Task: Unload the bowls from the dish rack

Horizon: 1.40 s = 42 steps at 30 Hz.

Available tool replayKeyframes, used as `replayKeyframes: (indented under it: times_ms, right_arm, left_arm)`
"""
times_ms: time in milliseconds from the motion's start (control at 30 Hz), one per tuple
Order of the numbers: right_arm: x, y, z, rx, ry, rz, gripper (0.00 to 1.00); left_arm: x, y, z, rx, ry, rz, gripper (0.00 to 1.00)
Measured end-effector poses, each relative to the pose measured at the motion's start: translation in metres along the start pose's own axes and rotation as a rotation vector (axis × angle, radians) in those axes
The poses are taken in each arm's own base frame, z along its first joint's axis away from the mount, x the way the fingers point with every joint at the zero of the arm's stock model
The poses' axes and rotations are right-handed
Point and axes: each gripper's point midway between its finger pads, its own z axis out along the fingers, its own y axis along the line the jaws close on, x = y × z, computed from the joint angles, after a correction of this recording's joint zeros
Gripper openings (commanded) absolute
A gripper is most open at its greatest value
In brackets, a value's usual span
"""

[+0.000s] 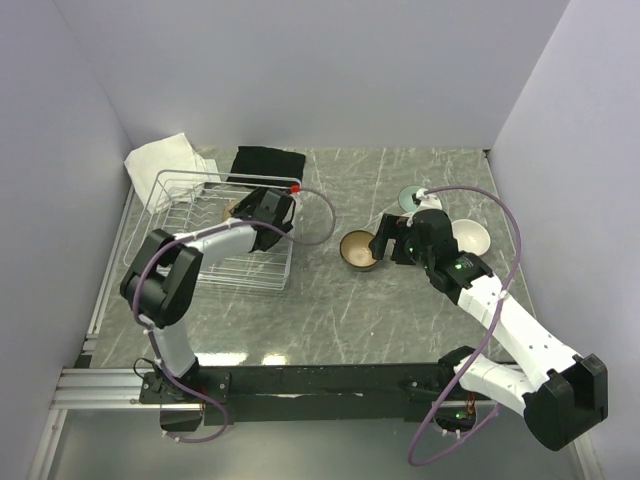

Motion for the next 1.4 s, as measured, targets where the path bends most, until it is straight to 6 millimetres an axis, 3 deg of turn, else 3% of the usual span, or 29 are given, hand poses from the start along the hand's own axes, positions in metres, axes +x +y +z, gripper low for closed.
replayKeyframes:
  times_ms: [233, 533, 833, 1100, 1400]
  right_arm:
    - [0.001, 0.002, 0.000, -0.009, 0.005, 0.000, 1.00]
    - [0.004, 0.004, 0.002, -0.022, 0.021, 0.000, 1.00]
    - [0.004, 0.004, 0.002, -0.024, 0.023, -0.008, 1.00]
    - [0.006, 0.003, 0.003, -0.022, 0.028, -0.016, 1.00]
    - [0.008, 0.003, 0.006, -0.020, 0.041, -0.021, 1.00]
  left_arm:
    - [0.001, 0.005, -0.014, 0.034, -0.090, 0.086, 0.99]
    - [0.000, 0.011, -0.008, 0.012, -0.118, 0.181, 1.00]
    - [0.007, 0.000, 0.003, 0.050, -0.098, 0.227, 0.99]
    - [0.003, -0.006, 0.010, 0.086, -0.086, 0.245, 0.99]
    - [-0.004, 0.002, 0.018, 0.038, -0.061, 0.241, 1.00]
